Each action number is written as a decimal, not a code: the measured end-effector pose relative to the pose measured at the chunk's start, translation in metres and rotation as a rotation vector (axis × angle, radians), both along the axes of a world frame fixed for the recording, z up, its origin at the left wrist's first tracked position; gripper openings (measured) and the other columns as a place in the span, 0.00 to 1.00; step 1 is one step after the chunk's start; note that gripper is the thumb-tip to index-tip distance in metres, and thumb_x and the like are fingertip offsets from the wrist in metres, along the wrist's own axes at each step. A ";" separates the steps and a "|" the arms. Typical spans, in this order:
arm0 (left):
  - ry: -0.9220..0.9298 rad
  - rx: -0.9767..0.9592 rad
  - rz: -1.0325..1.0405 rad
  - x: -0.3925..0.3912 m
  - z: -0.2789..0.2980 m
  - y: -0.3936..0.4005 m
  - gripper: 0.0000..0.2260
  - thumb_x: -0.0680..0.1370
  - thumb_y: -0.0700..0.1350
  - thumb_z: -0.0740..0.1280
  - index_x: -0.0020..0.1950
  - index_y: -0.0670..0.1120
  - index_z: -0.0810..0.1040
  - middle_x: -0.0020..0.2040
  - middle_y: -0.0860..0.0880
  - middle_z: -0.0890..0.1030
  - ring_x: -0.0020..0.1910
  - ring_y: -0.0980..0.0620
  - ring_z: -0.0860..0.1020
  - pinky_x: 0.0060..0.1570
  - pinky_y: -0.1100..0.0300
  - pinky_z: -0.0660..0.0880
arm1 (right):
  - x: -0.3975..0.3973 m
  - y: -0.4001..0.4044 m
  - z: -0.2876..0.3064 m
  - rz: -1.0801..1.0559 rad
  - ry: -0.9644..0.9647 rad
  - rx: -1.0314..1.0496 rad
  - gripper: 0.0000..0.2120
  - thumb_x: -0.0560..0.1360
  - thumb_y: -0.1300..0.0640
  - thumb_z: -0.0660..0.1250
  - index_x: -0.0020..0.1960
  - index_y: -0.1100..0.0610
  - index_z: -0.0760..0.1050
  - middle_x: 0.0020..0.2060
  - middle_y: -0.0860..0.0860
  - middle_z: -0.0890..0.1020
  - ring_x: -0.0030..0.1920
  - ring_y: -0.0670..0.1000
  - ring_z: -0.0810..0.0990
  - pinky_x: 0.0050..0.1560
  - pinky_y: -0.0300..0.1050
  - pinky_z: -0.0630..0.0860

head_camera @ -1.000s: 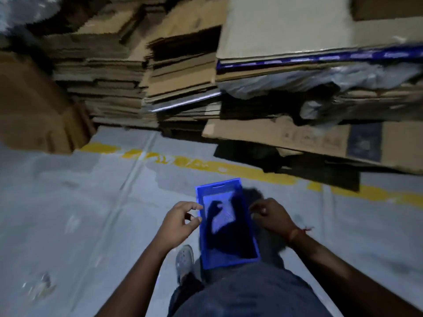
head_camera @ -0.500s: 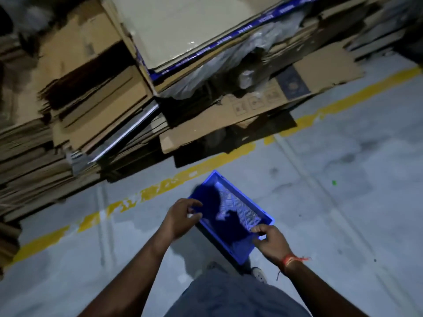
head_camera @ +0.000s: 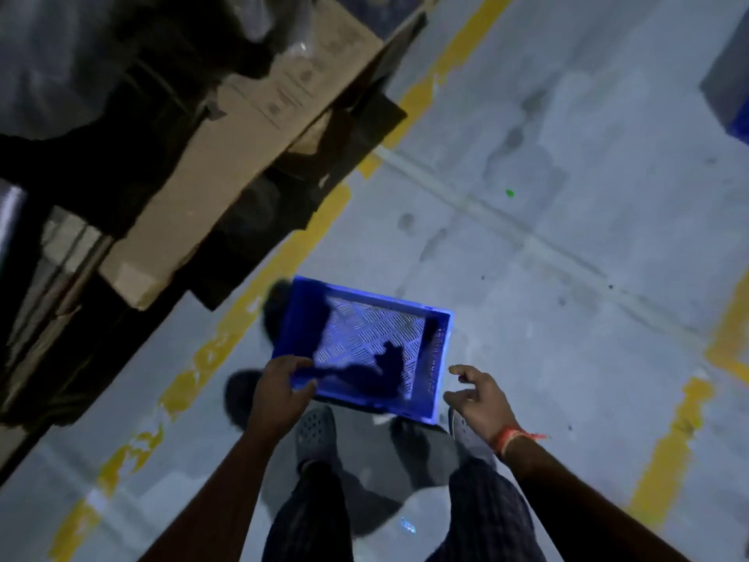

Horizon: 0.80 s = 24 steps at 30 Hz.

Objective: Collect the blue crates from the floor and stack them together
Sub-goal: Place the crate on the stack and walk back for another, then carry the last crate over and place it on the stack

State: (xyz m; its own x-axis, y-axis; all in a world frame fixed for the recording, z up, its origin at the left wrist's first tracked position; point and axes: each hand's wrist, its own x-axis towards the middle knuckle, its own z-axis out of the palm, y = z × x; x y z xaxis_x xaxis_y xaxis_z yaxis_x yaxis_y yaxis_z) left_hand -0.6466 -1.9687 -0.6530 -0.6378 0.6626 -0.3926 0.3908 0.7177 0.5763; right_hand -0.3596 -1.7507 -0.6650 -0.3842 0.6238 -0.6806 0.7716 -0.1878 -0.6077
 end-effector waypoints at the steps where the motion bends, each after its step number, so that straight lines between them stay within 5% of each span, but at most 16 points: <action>1: 0.010 0.010 -0.043 -0.012 -0.026 0.000 0.23 0.69 0.58 0.65 0.56 0.45 0.83 0.52 0.54 0.76 0.54 0.51 0.76 0.54 0.63 0.68 | -0.004 -0.005 -0.022 -0.051 -0.007 0.002 0.20 0.70 0.61 0.73 0.60 0.50 0.77 0.56 0.55 0.76 0.43 0.53 0.84 0.44 0.41 0.75; 9: 0.104 -0.015 -0.093 -0.081 -0.207 -0.006 0.21 0.70 0.60 0.65 0.54 0.48 0.84 0.60 0.40 0.75 0.66 0.46 0.70 0.63 0.58 0.67 | -0.022 -0.031 -0.200 -0.226 -0.063 0.082 0.24 0.69 0.54 0.74 0.64 0.46 0.76 0.63 0.55 0.74 0.56 0.53 0.78 0.61 0.55 0.76; 12: 0.137 -0.046 -0.085 -0.100 -0.263 -0.008 0.23 0.70 0.62 0.64 0.54 0.49 0.84 0.65 0.37 0.72 0.66 0.44 0.69 0.69 0.66 0.62 | -0.018 -0.030 -0.255 -0.260 -0.112 0.138 0.25 0.67 0.52 0.74 0.64 0.46 0.77 0.63 0.54 0.74 0.60 0.52 0.77 0.65 0.55 0.74; 16: 0.166 -0.200 -0.087 -0.115 -0.310 0.011 0.26 0.68 0.61 0.66 0.59 0.48 0.84 0.73 0.35 0.65 0.71 0.34 0.67 0.70 0.44 0.67 | -0.017 -0.026 -0.295 -0.273 -0.177 0.157 0.24 0.69 0.58 0.75 0.65 0.51 0.77 0.66 0.57 0.69 0.66 0.54 0.70 0.68 0.45 0.66; 19: 0.181 -0.253 -0.088 -0.119 -0.336 0.024 0.22 0.69 0.57 0.72 0.60 0.48 0.83 0.75 0.35 0.62 0.71 0.30 0.63 0.70 0.41 0.64 | -0.008 -0.020 -0.324 -0.218 -0.135 0.185 0.23 0.67 0.53 0.75 0.62 0.50 0.79 0.61 0.58 0.76 0.61 0.56 0.77 0.65 0.50 0.72; 24: 0.201 -0.232 -0.065 -0.145 -0.362 0.023 0.13 0.71 0.51 0.77 0.55 0.52 0.84 0.73 0.39 0.64 0.67 0.36 0.68 0.69 0.45 0.69 | -0.016 -0.005 -0.342 -0.175 -0.010 0.215 0.21 0.67 0.69 0.75 0.52 0.47 0.81 0.41 0.56 0.85 0.38 0.48 0.82 0.47 0.43 0.79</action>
State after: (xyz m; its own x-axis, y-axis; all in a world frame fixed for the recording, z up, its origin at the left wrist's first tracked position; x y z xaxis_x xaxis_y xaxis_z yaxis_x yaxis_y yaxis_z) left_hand -0.7917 -1.9458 -1.0152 -0.6772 0.6120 -0.4085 0.5296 0.7908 0.3069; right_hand -0.3761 -1.7557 -1.0070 -0.2517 0.8106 -0.5287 0.7453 -0.1862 -0.6402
